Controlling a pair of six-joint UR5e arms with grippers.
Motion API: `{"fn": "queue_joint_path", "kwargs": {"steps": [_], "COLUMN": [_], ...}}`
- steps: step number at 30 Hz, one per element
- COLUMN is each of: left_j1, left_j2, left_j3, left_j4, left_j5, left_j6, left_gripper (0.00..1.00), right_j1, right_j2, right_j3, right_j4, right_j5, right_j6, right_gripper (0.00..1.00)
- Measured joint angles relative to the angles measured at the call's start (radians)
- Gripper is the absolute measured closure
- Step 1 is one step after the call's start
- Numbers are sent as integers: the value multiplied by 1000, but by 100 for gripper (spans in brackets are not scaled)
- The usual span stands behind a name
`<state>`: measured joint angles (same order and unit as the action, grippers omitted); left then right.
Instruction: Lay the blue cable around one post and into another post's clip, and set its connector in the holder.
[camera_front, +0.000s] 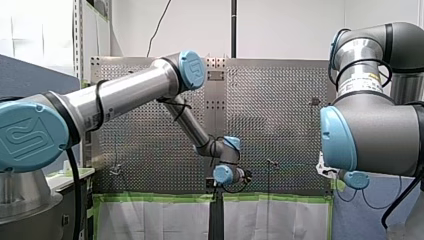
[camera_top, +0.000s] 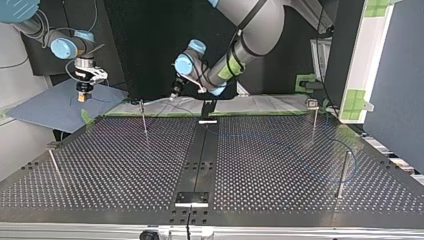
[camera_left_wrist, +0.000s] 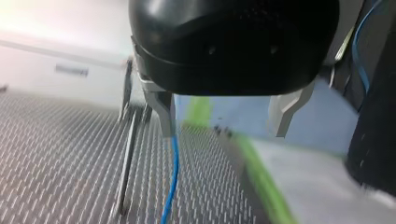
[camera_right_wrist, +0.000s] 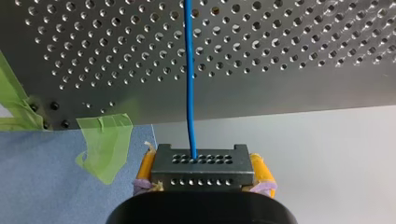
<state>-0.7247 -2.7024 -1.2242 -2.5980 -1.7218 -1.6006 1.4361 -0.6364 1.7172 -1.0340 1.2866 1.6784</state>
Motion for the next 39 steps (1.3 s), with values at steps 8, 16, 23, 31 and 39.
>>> {"fn": "queue_joint_path", "kwargs": {"steps": [8,16,23,31,39], "left_j1": [-62,-99,-105,-107,-110], "left_j2": [36,71,74,74,75], "left_j3": [-3,-3,-3,-3,-3], "left_j4": [-5,-24,-30,-28,-29], "left_j5": [-4,-38,-56,-58,-65], "left_j6": [6,4,-14,-24,-27], "left_gripper": [0,0,0,0,0], "right_j1": [2,2,3,4,4], "right_j2": [1,3,3,5,6], "right_j3": [-7,-8,-8,-8,-8], "right_j4": [1,2,3,2,2], "right_j5": [-31,-42,-42,-42,-42], "right_j6": [2,2,3,6,6], "right_gripper": [100,100,100,100,100]}}
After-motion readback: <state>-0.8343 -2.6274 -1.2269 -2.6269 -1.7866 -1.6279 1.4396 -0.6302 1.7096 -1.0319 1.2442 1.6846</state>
